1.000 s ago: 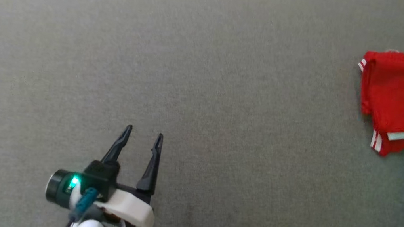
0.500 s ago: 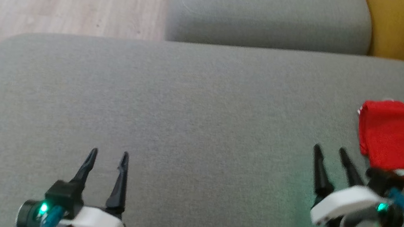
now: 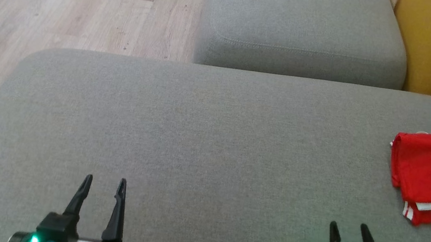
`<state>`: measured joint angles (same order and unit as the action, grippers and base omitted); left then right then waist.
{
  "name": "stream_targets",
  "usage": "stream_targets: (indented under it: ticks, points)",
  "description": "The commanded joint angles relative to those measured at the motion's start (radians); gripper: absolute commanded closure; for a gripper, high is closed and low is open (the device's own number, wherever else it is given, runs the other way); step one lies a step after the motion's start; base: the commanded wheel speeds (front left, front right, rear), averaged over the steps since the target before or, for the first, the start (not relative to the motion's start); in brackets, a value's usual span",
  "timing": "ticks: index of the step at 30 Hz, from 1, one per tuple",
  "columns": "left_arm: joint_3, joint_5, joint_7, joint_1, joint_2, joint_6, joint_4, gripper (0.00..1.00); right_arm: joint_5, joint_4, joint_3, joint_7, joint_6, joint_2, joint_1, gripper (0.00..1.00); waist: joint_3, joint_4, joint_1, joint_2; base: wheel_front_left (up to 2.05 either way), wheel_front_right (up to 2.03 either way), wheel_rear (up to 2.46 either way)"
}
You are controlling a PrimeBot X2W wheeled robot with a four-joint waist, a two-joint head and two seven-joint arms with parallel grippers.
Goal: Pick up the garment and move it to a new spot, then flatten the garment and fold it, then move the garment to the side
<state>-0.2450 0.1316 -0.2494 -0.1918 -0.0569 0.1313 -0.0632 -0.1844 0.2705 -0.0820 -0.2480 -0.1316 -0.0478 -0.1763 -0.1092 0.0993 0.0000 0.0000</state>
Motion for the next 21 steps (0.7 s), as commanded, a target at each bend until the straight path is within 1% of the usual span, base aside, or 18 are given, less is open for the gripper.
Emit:
stream_targets:
  ticks: [1,5,11,13,14,17,21]
  points:
    - [0.037,-0.012,-0.012,0.033,0.007,-0.004,0.041,0.00,0.011,-0.046,-0.010,-0.014,0.001,-0.005,0.040,0.00,-0.004,0.002,0.0000,0.0000,0.00,0.00,0.00]
    - [0.037,-0.013,-0.012,0.025,0.007,-0.013,0.041,0.00,0.017,-0.045,0.002,-0.014,0.001,-0.003,0.023,0.00,-0.009,0.001,0.0000,0.0000,0.00,0.00,0.00]
    - [0.034,-0.004,-0.012,0.022,0.007,-0.027,0.033,0.00,-0.009,-0.044,0.004,-0.014,0.001,-0.003,0.019,0.00,-0.016,-0.002,0.0000,0.0000,0.00,0.00,0.00]
    - [0.031,0.014,-0.012,0.018,0.007,-0.034,0.021,0.00,-0.013,-0.045,0.001,-0.014,0.001,-0.003,0.019,0.00,-0.018,-0.004,0.0000,0.0000,0.00,0.00,0.00]
    - [-0.001,0.015,0.000,-0.014,0.000,-0.035,-0.011,1.00,-0.008,-0.012,0.023,0.000,0.000,0.003,-0.004,1.00,-0.018,-0.004,0.0000,0.0000,0.00,0.00,0.00]
    - [-0.002,0.028,0.002,-0.025,0.000,-0.036,-0.054,1.00,-0.021,0.030,0.022,0.004,0.000,0.003,-0.008,1.00,-0.017,-0.005,0.0000,0.0000,0.00,0.00,0.00]
    - [0.006,0.080,0.011,-0.017,-0.004,-0.041,-0.053,1.00,-0.069,0.028,0.026,0.014,0.000,0.001,0.001,1.00,-0.013,-0.008,0.0000,0.0000,0.00,0.00,0.00]
